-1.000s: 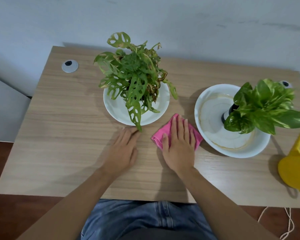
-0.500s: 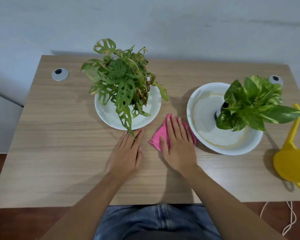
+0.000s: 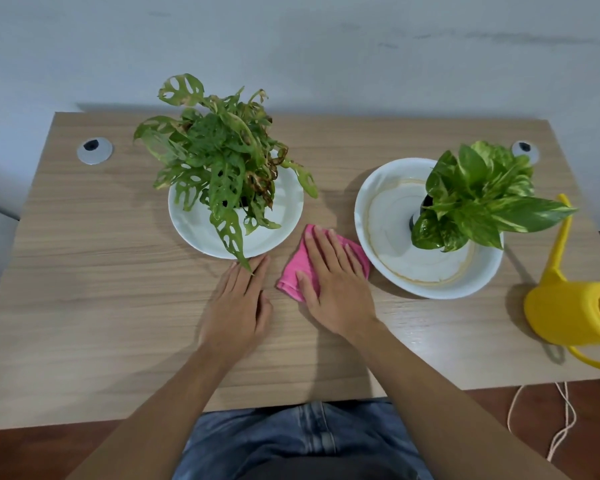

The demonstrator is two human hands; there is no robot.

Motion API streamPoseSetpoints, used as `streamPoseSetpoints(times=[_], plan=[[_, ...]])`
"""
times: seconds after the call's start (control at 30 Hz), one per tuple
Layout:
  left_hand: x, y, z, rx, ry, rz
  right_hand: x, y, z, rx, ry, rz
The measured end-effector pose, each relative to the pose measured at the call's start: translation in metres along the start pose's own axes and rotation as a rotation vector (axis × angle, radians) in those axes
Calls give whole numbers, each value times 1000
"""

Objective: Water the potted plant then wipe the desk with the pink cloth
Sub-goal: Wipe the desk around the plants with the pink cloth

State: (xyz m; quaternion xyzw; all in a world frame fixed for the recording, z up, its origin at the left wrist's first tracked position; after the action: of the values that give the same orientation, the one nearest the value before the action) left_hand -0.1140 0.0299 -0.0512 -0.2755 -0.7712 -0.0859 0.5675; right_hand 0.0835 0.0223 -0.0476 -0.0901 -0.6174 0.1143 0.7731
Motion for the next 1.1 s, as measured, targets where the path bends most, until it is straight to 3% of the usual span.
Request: streamPoseSetpoints(times=[0.37, 0.57, 0.77, 1.1], plan=[[1, 0, 2, 9, -24, -11, 23, 61, -10, -164, 70, -74], [3, 1, 0, -9, -45, -9, 8, 42, 24, -23, 35, -35], [-2, 1, 4, 2, -55, -11, 0, 1, -4, 64, -31, 12], [4, 0, 0, -6, -37, -42, 29, 81, -8, -92, 87, -11]])
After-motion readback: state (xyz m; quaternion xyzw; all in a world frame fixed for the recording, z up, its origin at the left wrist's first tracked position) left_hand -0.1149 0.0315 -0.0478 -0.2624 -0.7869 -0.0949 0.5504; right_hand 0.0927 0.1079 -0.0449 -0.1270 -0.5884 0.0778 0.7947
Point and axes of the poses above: each hand's wrist, its own y-axis towards the middle knuckle, its own x-axis out of the back of the hand, z = x × y, the point moved 7 cm from there along y, towards the middle knuckle, and after that the axes turned 15 degrees about z, right-handed, at the moved point
